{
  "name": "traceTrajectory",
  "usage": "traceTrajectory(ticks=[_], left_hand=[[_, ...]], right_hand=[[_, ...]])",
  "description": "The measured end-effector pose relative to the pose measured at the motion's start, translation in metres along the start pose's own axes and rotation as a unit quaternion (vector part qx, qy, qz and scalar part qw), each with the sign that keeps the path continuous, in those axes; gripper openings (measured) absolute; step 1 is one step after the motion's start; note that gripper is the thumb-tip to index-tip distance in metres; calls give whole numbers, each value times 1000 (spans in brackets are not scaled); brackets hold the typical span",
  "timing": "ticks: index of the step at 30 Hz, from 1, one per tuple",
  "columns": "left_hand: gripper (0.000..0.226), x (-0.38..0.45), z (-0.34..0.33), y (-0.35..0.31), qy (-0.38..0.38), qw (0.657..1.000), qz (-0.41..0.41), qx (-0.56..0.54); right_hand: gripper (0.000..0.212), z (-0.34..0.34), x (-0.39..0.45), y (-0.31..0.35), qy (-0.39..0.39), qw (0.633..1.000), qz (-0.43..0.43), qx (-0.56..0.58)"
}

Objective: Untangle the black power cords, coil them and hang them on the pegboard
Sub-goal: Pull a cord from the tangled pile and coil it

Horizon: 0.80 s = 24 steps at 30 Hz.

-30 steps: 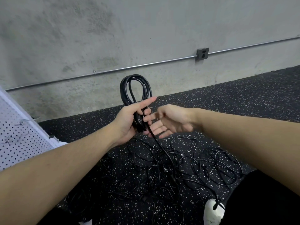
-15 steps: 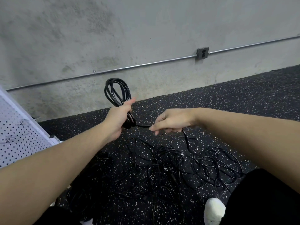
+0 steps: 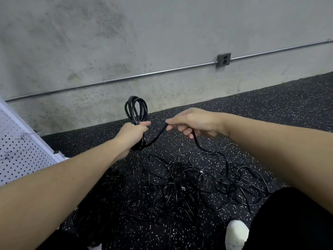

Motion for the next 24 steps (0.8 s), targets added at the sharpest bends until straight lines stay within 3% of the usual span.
traceTrajectory(ticks=[1, 7, 12, 13, 15, 17, 21, 22, 24], left_hand=[[28, -2, 0, 0, 4, 1000, 6, 7], [78, -19, -10, -10, 106, 994, -35, 7], [57, -20, -18, -12, 211, 970, -37, 111], [55, -19, -20, -9, 214, 969, -38, 120], [28, -18, -22, -8, 199, 972, -35, 118], [32, -18, -22, -8, 181, 977, -28, 106], [80, -21, -22, -7, 179, 979, -75, 69], [72, -23, -23, -7, 186, 977, -91, 56], [33, -29, -26, -10, 211, 971, -110, 32]], right_hand=[[25, 0, 0, -1, -5, 1000, 17, 14], [31, -6, 4, 4, -143, 984, 97, -44], [30, -8, 8, 6, -151, 985, 85, 17], [29, -7, 9, 6, -135, 987, 84, 38], [26, -6, 12, 6, -97, 989, 82, 71], [25, -5, 14, 3, -87, 989, 90, 74], [20, -6, 10, 3, -185, 973, 131, 50], [27, -5, 9, 3, -225, 964, 139, 33], [43, -2, 9, 2, -282, 948, 146, 20]])
Point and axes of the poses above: each hand's wrist, its own x-axis towards the middle knuckle, its own z-axis out of the back of the hand, y = z × x, the point moved 1 cm from there along x, towards the middle knuckle, and after that the axes turned 3 degrees about -x, right-handed, at the moved point
